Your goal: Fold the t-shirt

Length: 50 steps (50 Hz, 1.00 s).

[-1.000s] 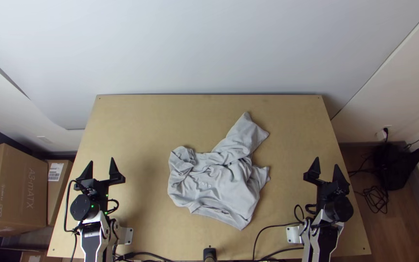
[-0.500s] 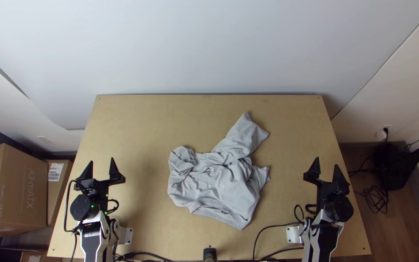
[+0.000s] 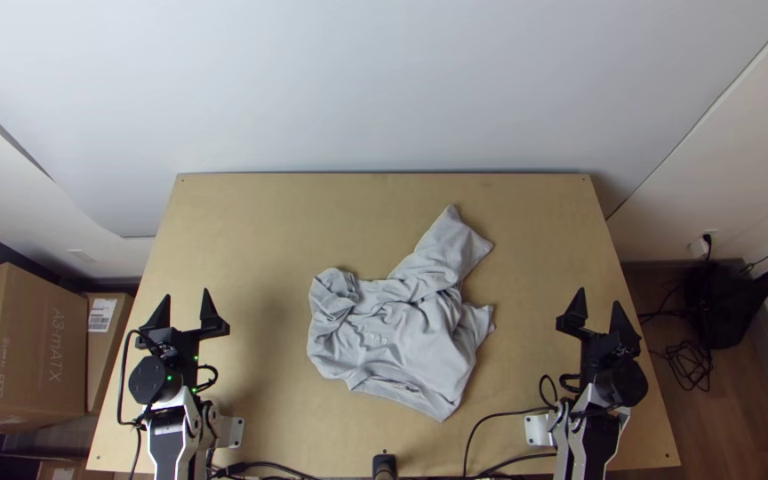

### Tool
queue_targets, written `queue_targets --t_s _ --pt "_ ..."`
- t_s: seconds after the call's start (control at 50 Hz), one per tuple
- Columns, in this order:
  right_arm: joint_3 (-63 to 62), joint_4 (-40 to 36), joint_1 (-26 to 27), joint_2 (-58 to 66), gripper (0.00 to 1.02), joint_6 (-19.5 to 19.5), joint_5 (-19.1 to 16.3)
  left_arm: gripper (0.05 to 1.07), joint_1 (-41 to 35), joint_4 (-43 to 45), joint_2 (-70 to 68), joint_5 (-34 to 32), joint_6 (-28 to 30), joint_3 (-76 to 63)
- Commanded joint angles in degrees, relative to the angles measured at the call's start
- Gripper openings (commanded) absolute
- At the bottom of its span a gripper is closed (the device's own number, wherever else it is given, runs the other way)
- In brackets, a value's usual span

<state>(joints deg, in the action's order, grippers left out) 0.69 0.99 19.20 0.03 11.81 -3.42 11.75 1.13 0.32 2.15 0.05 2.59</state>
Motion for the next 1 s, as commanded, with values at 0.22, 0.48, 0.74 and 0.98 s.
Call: queue_targets --t_s 0.22,0.48,0.74,0.98 --pt "-0.2 -0.9 0.1 -0.2 0.99 1.0 0.3 1.02 0.4 -1.2 -0.3 -0.3 0.4 -2.4" --pt "-0.2 -1.2 -8.7 0.2 0.99 3.1 0.4 1.02 -0.9 -2.0 -0.1 -2.4 -0.1 -2.3" --pt "0.2 -0.4 -16.7 -0.3 0.99 3.7 2.8 1.02 2.7 -1.7 -0.4 -1.9 -0.1 -1.9" --pt "6.5 -0.6 -18.7 5.2 0.99 3.5 2.2 1.02 2.8 -5.8 3.8 -1.8 0.9 6.9"
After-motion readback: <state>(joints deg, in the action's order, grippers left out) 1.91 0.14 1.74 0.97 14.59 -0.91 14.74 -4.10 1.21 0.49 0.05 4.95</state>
